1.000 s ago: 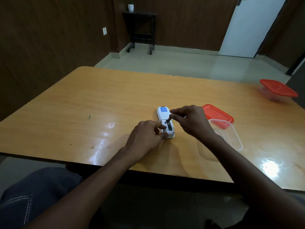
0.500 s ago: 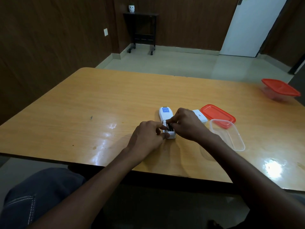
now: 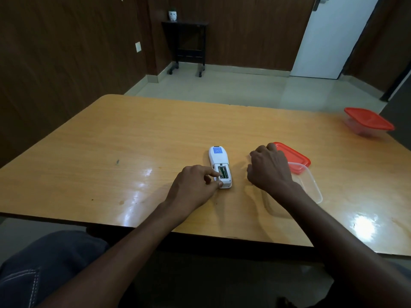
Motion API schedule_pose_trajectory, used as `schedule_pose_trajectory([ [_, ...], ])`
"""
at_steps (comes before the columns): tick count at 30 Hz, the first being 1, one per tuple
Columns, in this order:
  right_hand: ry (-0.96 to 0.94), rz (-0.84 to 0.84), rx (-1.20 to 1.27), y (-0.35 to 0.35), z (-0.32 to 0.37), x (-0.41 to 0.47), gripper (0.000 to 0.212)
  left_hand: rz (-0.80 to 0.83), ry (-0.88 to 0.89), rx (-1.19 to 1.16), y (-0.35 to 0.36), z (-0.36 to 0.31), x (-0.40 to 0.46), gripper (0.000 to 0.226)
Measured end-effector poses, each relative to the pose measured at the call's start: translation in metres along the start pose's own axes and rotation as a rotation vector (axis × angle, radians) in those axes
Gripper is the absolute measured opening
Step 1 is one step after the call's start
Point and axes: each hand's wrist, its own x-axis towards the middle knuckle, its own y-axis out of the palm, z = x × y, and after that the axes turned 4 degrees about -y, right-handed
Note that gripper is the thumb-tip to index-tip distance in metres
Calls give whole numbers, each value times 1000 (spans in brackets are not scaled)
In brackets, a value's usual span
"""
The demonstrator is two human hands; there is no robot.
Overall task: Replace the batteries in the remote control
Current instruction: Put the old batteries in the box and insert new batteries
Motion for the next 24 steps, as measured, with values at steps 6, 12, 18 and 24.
schedule_pose_trajectory([
  [6, 48, 77, -12, 7, 9, 1, 20, 0, 8, 16, -1, -1, 0, 29],
  [12, 23, 31, 205, 2, 14, 0, 40, 11, 5, 9, -3, -2, 0, 29],
  [18, 121, -86, 418, -1, 19, -4, 38, 31, -9, -19, -3, -2, 0, 31],
  [24, 270, -101, 733, -10, 28, -3, 49, 76, -65, -139, -8, -1, 2, 25],
])
